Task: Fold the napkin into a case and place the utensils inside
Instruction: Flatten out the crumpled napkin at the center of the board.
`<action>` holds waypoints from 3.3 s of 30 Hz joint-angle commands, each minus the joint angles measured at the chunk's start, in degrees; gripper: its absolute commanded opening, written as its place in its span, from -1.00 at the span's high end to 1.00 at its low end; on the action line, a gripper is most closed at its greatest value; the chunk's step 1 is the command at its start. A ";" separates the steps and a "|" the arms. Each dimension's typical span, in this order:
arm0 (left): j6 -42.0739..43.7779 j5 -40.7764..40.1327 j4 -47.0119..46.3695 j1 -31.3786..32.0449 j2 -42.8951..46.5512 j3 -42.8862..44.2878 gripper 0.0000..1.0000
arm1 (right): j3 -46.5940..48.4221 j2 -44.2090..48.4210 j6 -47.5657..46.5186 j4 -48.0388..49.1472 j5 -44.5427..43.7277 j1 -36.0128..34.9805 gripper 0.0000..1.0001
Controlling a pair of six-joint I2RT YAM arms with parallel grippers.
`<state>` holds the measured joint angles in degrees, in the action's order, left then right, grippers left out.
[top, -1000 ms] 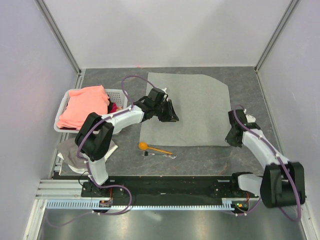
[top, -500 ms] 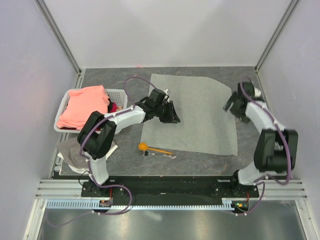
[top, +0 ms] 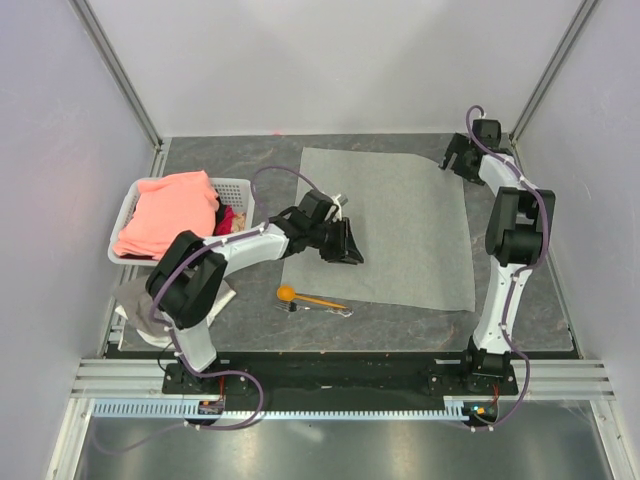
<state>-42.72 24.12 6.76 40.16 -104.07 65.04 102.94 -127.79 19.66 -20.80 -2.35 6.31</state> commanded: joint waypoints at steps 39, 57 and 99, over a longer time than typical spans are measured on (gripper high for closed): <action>-2.46 2.60 -4.66 0.00 8.36 -2.28 0.38 | -26.04 21.62 4.32 3.49 9.20 -7.72 -0.45; -2.54 3.30 -4.48 0.00 6.34 -0.35 0.38 | -13.37 5.09 17.78 10.07 19.66 -0.86 -0.36; -0.26 -3.11 6.32 -6.85 -2.80 11.78 0.33 | 26.96 -13.11 5.57 -5.51 -5.98 5.12 -0.76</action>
<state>-43.68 21.23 9.93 35.48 -104.90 73.73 124.68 -146.78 27.62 -12.12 3.79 11.27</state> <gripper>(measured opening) 0.330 0.756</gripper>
